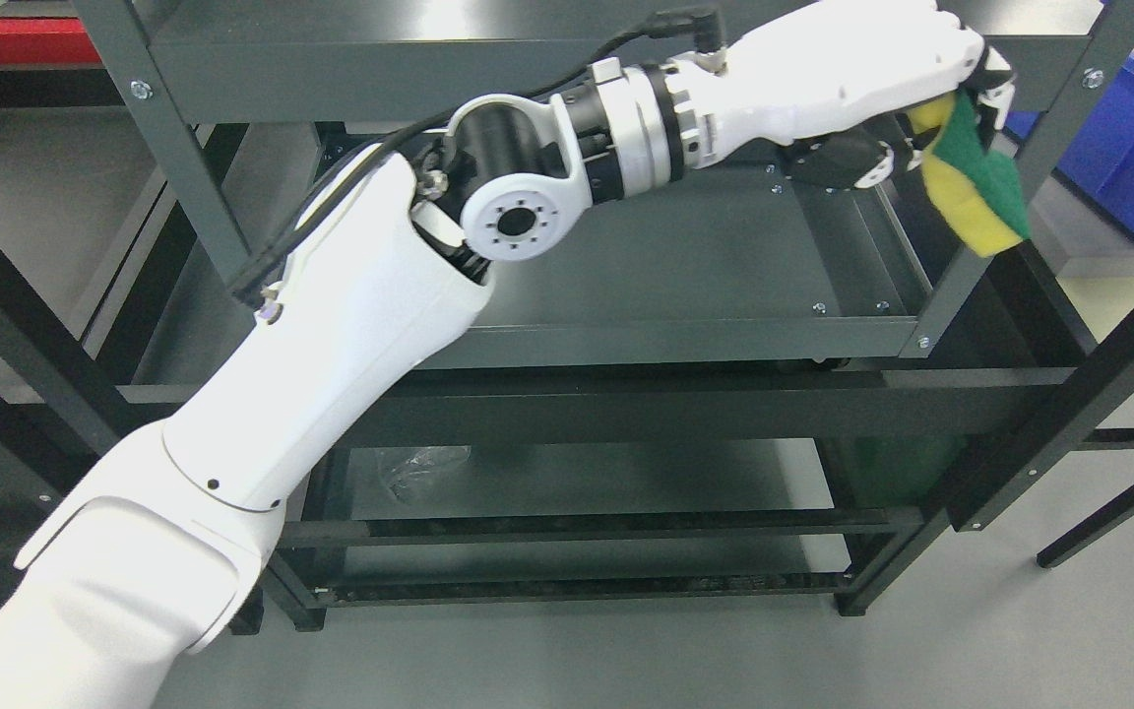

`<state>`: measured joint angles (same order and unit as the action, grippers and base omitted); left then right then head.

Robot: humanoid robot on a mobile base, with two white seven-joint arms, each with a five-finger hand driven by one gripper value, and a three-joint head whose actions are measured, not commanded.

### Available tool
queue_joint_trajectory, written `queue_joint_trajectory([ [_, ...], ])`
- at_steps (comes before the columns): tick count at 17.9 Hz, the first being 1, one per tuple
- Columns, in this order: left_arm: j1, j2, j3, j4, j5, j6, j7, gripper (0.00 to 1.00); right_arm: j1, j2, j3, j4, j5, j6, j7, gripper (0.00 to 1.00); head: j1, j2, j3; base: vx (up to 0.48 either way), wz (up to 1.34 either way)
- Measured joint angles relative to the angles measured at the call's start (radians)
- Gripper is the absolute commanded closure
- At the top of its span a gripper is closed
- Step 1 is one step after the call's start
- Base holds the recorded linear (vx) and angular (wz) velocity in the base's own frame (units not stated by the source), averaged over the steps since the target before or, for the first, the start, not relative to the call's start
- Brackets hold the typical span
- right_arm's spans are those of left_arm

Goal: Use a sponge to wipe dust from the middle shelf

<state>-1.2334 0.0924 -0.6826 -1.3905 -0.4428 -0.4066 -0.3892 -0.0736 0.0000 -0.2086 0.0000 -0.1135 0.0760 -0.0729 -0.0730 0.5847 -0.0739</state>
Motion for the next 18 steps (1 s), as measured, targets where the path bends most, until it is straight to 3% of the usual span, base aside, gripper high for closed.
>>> queue_joint_trajectory([
  [8,0.191,0.152,0.318,-0.081,0.015,-0.299,-0.157,1.00,0.000,0.000,0.000,0.000,0.000,0.000,0.004,0.00,0.0000,0.000,0.000,-0.012,0.04],
  [18,0.477,0.484,0.716,-0.131,0.323,-0.376,-0.176,0.99,0.000,0.000,0.000,0.000,0.000,0.000,0.000,0.00,0.0000,0.000,0.000,0.034,0.04],
])
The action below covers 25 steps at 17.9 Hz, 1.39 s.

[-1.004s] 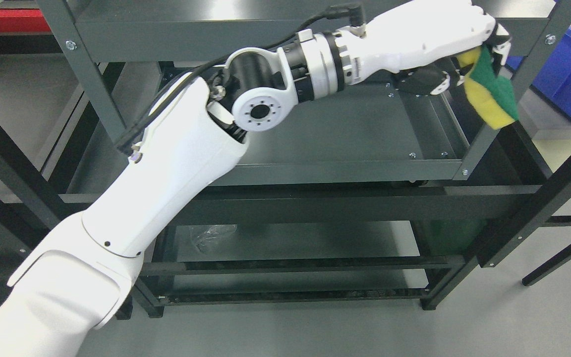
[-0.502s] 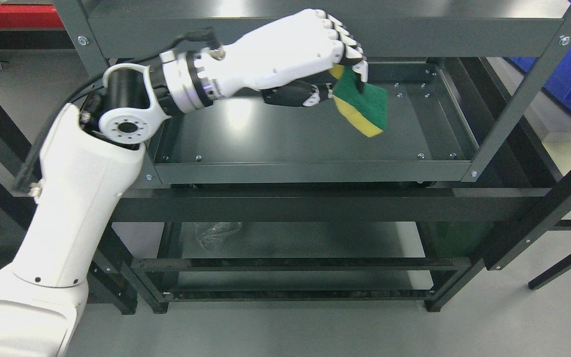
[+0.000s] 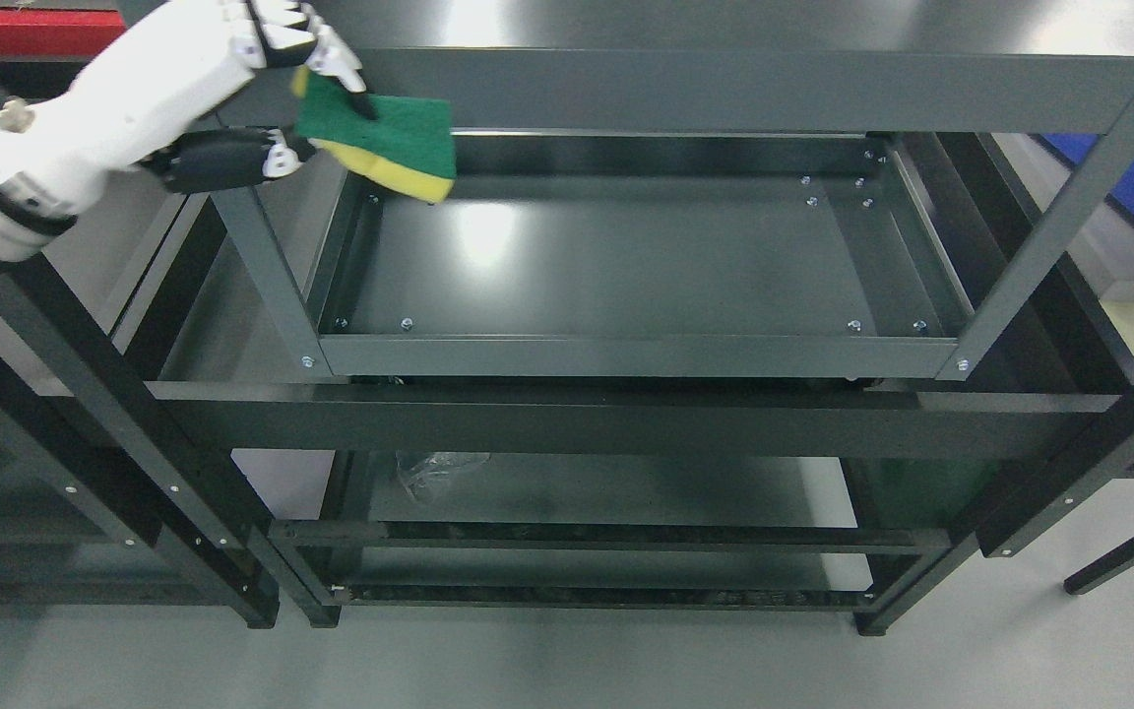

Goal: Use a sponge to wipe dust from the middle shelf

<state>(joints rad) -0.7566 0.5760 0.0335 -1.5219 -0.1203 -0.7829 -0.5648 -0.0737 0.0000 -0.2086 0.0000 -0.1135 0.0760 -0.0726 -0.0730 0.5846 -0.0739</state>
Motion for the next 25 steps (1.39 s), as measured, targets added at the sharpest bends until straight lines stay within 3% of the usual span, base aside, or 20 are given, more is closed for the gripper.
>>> queue_joint_trajectory([
  [6,0.080,0.115,0.112,-0.015,0.087,-0.003,0.010,1.00,0.000,0.000,0.000,0.000,0.000,0.000,-0.001,0.00,0.0000,0.000,0.000,0.007,0.01],
  [10,-0.013,0.098,0.052,-0.024,0.068,-0.006,0.018,1.00,0.000,0.000,0.000,0.000,0.000,0.000,-0.001,0.00,0.0000,0.000,0.000,0.000,0.00],
  [14,-0.140,-0.030,-0.071,-0.022,-0.070,0.077,0.011,0.99,0.000,0.000,0.000,0.000,0.000,0.000,-0.002,0.00,0.0000,0.000,0.000,-0.001,0.00],
  [16,-0.202,-0.147,-0.151,-0.002,-0.178,0.107,0.007,0.99,0.000,0.000,0.000,0.000,0.000,0.000,-0.002,0.00,0.0000,0.000,0.000,0.000,0.00],
  [19,-0.262,-0.257,-0.243,0.041,-0.280,0.138,0.019,0.99,0.000,0.000,0.000,0.000,0.000,0.000,-0.002,0.00,0.0000,0.000,0.000,0.000,0.00],
  [25,-0.346,-0.403,-0.477,0.109,-0.373,0.292,0.200,0.99,0.000,0.000,0.000,0.000,0.000,0.000,-0.002,0.00,0.0000,0.000,0.000,0.000,0.00],
])
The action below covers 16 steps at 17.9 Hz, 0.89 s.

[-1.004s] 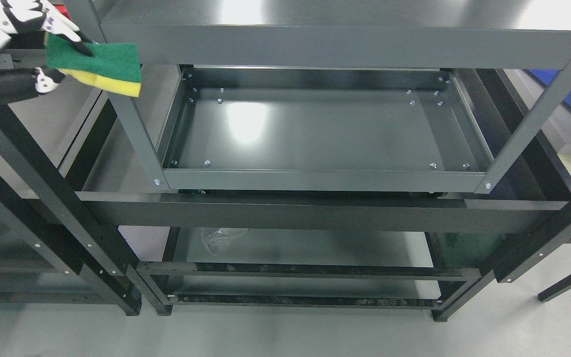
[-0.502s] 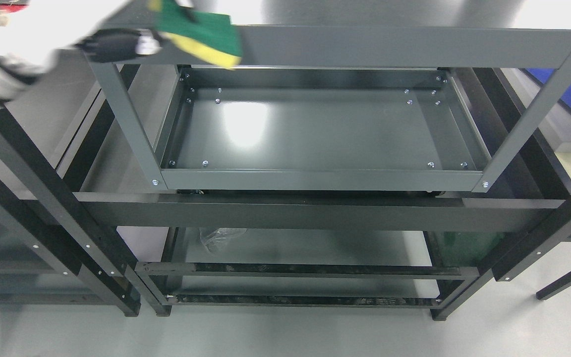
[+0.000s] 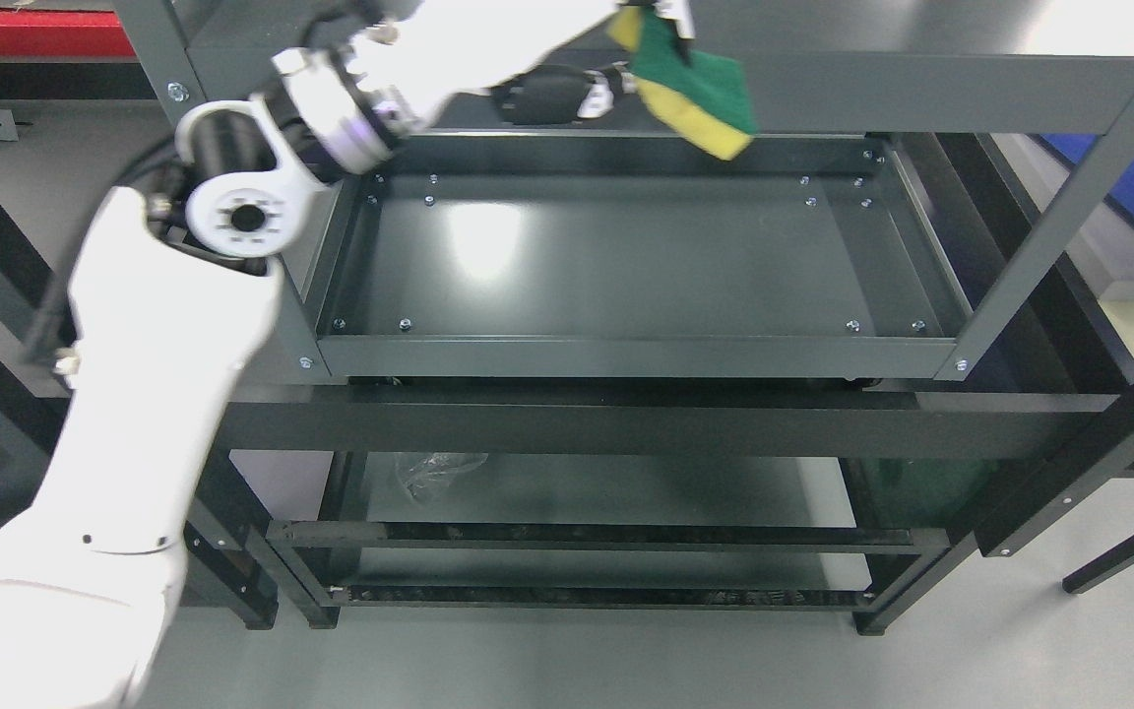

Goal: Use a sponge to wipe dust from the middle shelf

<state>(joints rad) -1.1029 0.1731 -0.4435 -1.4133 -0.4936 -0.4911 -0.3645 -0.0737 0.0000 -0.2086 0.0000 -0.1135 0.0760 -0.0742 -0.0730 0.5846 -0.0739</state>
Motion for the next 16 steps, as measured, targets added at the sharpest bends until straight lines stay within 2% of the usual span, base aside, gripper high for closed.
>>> queue_joint_trajectory([
  [5,-0.041,-0.066,-0.185,0.030,-0.024,0.115,0.103,0.99,0.000,0.000,0.000,0.000,0.000,0.000,0.000,0.00,0.0000,0.000,0.000,0.000,0.00],
  [12,-0.079,-0.119,-0.360,0.031,0.004,0.139,0.141,0.97,0.000,0.000,0.000,0.000,0.000,0.000,0.000,0.00,0.0000,0.000,0.000,0.000,0.00],
  [16,0.017,-0.137,-0.444,0.029,0.071,0.153,0.158,0.98,0.000,0.000,0.000,0.000,0.000,0.000,0.000,0.00,0.0000,0.000,0.000,0.000,0.00],
])
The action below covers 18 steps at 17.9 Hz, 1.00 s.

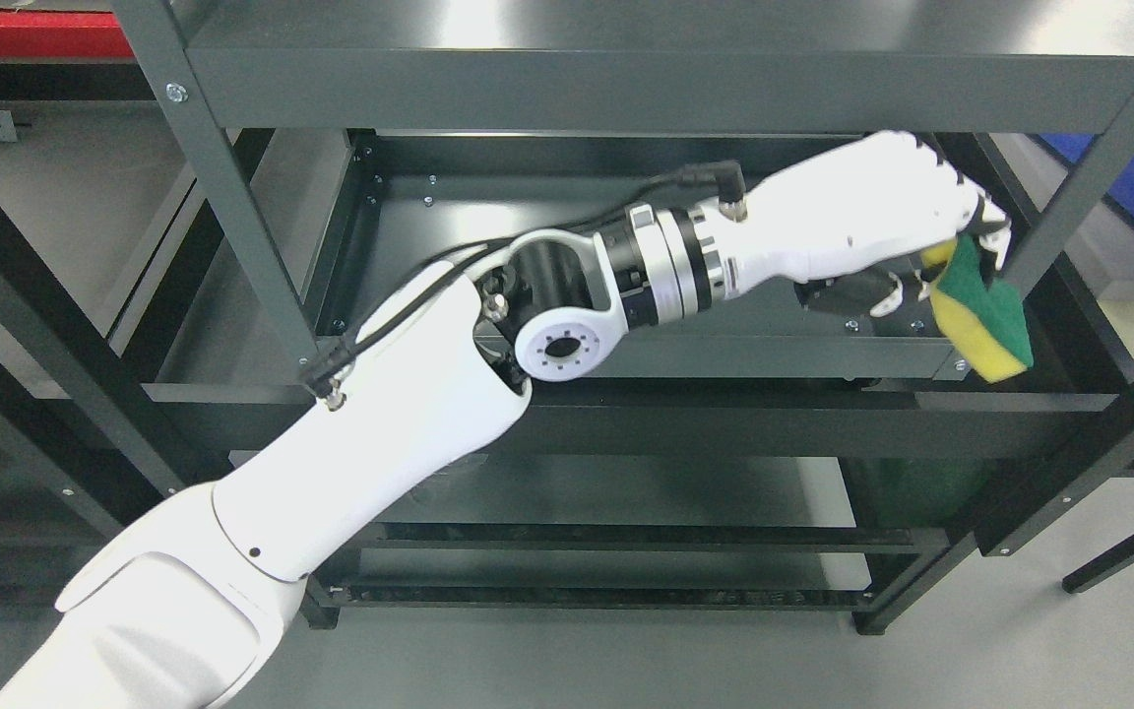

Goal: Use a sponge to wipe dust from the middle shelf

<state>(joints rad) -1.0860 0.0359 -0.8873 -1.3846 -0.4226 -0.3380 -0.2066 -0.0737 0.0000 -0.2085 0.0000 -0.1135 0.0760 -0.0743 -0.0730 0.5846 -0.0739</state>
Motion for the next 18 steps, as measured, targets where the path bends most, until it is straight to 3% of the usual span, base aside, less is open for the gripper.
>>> queue_joint_trajectory([
  [4,0.213,-0.012,-0.006,0.004,0.119,0.025,0.158,0.97,0.000,0.000,0.000,0.000,0.000,0.000,0.000,0.00,0.0000,0.000,0.000,0.000,0.00],
  [9,0.475,-0.022,0.122,-0.009,0.262,0.031,0.366,0.98,0.000,0.000,0.000,0.000,0.000,0.000,0.000,0.00,0.0000,0.000,0.000,0.000,0.00],
  [18,0.780,-0.030,0.444,-0.101,0.407,-0.034,0.405,0.98,0.000,0.000,0.000,0.000,0.000,0.000,0.000,0.00,0.0000,0.000,0.000,0.000,0.00],
])
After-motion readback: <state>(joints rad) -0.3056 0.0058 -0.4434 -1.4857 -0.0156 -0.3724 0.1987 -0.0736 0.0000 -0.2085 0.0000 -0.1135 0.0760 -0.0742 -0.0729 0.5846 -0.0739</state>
